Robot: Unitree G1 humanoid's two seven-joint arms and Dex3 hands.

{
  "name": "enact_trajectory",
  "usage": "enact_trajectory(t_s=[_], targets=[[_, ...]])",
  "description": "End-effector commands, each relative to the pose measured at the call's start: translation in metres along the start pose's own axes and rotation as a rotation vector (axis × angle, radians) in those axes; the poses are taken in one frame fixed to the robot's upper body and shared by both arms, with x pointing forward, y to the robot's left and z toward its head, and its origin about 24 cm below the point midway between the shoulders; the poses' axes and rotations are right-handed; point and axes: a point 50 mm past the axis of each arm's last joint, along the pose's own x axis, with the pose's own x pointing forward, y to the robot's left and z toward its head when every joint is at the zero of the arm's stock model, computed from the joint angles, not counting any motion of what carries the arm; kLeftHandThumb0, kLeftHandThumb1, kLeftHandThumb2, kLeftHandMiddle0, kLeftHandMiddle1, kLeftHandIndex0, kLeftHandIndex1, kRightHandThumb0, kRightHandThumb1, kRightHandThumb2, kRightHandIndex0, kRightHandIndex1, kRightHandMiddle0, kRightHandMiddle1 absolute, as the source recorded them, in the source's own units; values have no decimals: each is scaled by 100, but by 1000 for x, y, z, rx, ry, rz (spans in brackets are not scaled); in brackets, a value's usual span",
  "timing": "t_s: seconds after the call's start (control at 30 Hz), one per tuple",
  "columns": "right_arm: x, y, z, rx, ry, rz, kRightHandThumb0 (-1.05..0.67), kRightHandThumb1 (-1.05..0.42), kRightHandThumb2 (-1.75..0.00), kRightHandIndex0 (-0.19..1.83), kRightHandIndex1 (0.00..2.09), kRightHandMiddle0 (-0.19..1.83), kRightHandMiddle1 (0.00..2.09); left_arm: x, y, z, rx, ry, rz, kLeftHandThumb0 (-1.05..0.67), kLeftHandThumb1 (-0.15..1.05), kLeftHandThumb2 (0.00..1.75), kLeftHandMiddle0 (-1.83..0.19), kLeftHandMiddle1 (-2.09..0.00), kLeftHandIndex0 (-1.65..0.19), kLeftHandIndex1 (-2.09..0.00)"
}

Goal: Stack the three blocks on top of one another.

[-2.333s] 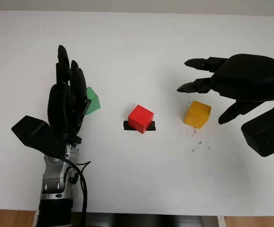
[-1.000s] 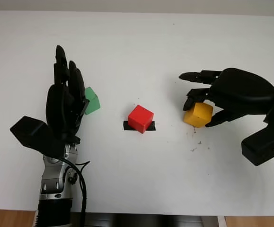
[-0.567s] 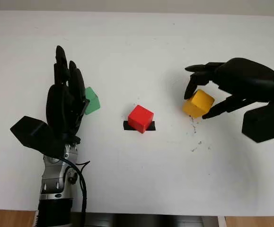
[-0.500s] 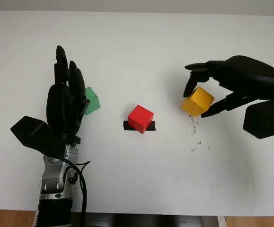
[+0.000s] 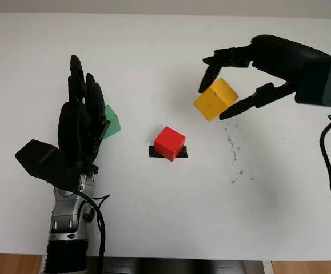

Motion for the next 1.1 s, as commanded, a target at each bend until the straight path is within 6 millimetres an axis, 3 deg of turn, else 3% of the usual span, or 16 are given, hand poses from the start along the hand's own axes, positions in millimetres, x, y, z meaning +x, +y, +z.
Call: enact_trajectory(t_s=[0.0, 0.47, 1.07], targets=[[5, 3, 10, 9, -31, 18, -41, -89, -5, 28, 5, 43, 148, 1, -3, 3, 4, -14, -7, -62, 105, 63, 19, -3, 19, 0], [29, 32, 25, 44, -80, 149, -43, -89, -5, 25, 4, 43, 153, -2, -2, 0, 5, -2, 17, -64, 105, 64, 19, -5, 19, -1], [36, 27, 44, -219, -91, 114, -37, -90, -6, 26, 5, 40, 151, -3, -4, -2, 2, -7, 19, -63, 105, 62, 18, -5, 19, -2]])
